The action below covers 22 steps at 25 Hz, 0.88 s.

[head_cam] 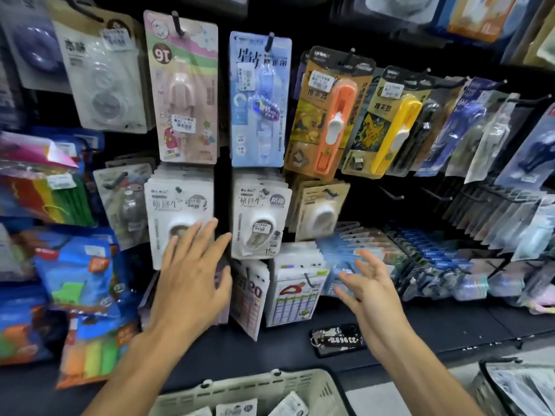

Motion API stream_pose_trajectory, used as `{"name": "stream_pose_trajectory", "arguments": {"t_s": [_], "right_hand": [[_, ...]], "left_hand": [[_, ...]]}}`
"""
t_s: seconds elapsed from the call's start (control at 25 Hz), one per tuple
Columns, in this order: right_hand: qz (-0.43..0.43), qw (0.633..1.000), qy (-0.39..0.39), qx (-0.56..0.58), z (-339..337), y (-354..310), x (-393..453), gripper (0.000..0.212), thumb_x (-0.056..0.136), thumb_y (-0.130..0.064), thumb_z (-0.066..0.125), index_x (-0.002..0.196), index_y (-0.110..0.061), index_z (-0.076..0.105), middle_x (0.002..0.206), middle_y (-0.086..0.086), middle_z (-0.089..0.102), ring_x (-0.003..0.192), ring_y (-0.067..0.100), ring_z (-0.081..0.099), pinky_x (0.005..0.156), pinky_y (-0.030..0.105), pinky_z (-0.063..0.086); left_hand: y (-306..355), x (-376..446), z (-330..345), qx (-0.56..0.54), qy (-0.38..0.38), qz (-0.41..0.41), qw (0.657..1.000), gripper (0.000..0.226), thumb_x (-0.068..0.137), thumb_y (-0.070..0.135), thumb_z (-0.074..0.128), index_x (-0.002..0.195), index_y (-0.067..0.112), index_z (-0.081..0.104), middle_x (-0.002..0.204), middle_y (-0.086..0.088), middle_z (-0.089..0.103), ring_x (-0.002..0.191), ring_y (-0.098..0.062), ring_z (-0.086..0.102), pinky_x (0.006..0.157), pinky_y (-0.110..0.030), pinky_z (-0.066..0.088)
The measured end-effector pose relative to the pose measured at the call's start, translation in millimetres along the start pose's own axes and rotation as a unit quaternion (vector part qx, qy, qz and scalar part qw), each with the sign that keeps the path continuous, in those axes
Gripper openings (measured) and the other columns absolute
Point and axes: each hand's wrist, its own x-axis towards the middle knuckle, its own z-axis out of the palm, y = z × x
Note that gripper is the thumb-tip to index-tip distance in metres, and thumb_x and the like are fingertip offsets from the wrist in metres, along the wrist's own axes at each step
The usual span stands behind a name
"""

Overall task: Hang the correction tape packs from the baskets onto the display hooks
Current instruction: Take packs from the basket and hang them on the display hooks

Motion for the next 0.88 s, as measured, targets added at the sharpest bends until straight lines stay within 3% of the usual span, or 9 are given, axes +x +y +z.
{"name": "stream_pose_trajectory", "arguments": {"t_s": [0.08,0.16,0.32,0.4,0.48,0.56,0.72,0.8,0.88], "right_hand": [[0.089,0.993,-0.047,-0.061,3.2,28.3,-7.6,0.032,0.099,-0.004,0.06,0.126,-0.02,0.057,0.124,0.001,0.065,0.097,0.022,0.072,0.075,0.033,0.059],[0.153,0.972,-0.086,-0.159,6.6,67.6,-19.7,0.018,0.098,-0.004,0.06,0.111,-0.016,0.061,0.111,0.008,0.071,0.077,0.023,0.072,0.059,0.029,0.059],[0.293,0.903,-0.137,-0.283,-12.0,186.4,-58.2,0.01,0.098,-0.009,0.057,0.092,-0.018,0.057,0.089,0.009,0.062,0.06,0.02,0.056,0.047,0.022,0.044],[0.356,0.833,-0.183,-0.382,-34.6,246.4,-84.2,0.006,0.097,-0.011,0.059,0.102,-0.014,0.058,0.091,0.012,0.063,0.061,0.022,0.055,0.051,0.024,0.043],[0.277,0.702,-0.293,-0.587,-58.4,300.1,-104.2,0.03,0.093,-0.015,0.064,0.122,-0.017,0.057,0.112,0.008,0.069,0.091,0.025,0.068,0.077,0.033,0.047],[0.155,0.601,-0.378,-0.687,-60.5,330.1,-115.3,0.047,0.092,-0.019,0.062,0.136,-0.023,0.048,0.131,0.002,0.064,0.12,0.022,0.061,0.09,0.034,0.041],[0.036,0.532,-0.454,-0.713,-32.3,379.8,-105.6,0.087,0.084,-0.003,0.067,0.155,-0.025,0.022,0.153,0.013,0.042,0.128,0.036,0.054,0.097,0.045,0.05],[-0.028,0.489,-0.484,-0.725,-19.0,407.1,-107.4,0.11,0.078,0.004,0.071,0.16,-0.024,0.001,0.168,0.013,0.01,0.146,0.041,0.03,0.113,0.054,0.035],[-0.076,0.477,-0.514,-0.709,-7.0,428.2,-108.2,0.118,0.077,-0.001,0.075,0.159,-0.027,-0.005,0.169,0.011,-0.002,0.152,0.041,0.013,0.119,0.057,0.021]], "left_hand": [[-4.2,-21.1,7.4,-0.035,-0.052,-0.036,0.997,0.037,0.09,0.016,0.065,0.126,0.011,0.069,0.126,-0.013,0.067,0.12,-0.037,0.058,0.103,-0.047,0.045],[-11.7,-39.4,21.5,-0.058,-0.178,-0.078,0.979,0.028,0.092,0.018,0.062,0.12,0.017,0.07,0.104,-0.009,0.072,0.105,-0.036,0.064,0.091,-0.045,0.051],[-38.1,-118.4,80.6,-0.045,-0.472,-0.104,0.875,0.032,0.091,0.025,0.068,0.122,0.02,0.069,0.108,-0.007,0.074,0.104,-0.029,0.066,0.091,-0.032,0.051],[-58.6,-176.3,107.5,-0.028,-0.554,-0.143,0.82,0.036,0.092,0.025,0.067,0.128,0.019,0.066,0.12,-0.007,0.069,0.106,-0.025,0.064,0.091,-0.028,0.049],[-79.2,-227.3,125.8,0.0,-0.612,-0.175,0.771,0.04,0.093,0.027,0.066,0.132,0.022,0.062,0.133,-0.006,0.063,0.115,-0.026,0.061,0.096,-0.032,0.05],[-95.7,-261.7,137.9,0.01,-0.635,-0.208,0.744,0.038,0.093,0.022,0.064,0.131,0.024,0.061,0.136,-0.007,0.061,0.116,-0.026,0.061,0.093,-0.032,0.05],[-107.8,-280.0,157.8,-0.031,-0.556,-0.306,0.772,0.036,0.096,0.01,0.049,0.127,0.023,0.062,0.125,-0.007,0.068,0.099,-0.024,0.069,0.086,-0.033,0.054],[-109.0,-278.6,165.8,-0.046,-0.475,-0.353,0.804,0.033,0.098,0.007,0.047,0.122,0.022,0.065,0.111,-0.005,0.072,0.083,-0.021,0.069,0.076,-0.031,0.056],[-111.7,-278.4,172.0,-0.07,-0.411,-0.385,0.823,0.033,0.096,0.0,0.048,0.118,0.017,0.068,0.109,-0.007,0.073,0.085,-0.022,0.068,0.075,-0.031,0.056]]}}
